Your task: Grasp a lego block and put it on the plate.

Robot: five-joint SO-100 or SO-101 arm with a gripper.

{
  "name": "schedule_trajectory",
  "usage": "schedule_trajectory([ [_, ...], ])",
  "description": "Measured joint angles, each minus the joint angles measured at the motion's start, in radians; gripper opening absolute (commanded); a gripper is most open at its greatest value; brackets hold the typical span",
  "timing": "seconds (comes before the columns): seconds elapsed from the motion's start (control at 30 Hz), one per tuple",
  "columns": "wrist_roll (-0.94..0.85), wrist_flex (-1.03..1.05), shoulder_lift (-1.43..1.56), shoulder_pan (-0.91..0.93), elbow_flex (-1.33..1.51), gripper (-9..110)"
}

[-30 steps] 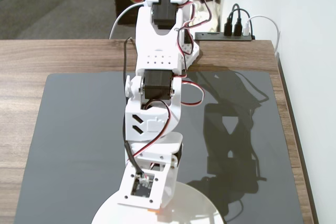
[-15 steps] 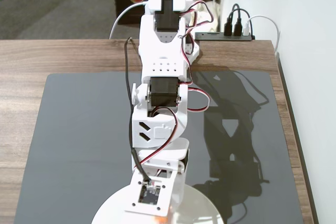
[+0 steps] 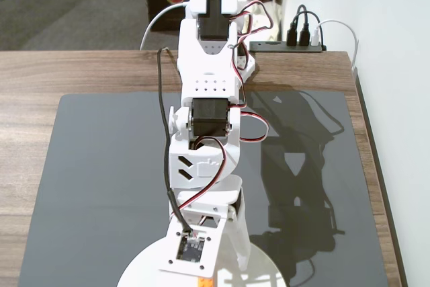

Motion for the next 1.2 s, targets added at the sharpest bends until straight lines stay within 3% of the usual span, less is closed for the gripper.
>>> schedule_trajectory([
  [0.47,-0.035,0.067,0.236,0.0,0.117,20],
  [0.7,-0.049,0.009,0.445,0.0,0.385,1],
  [1.2,-0.035,-0.175,0.922,-0.028,1.042,1],
])
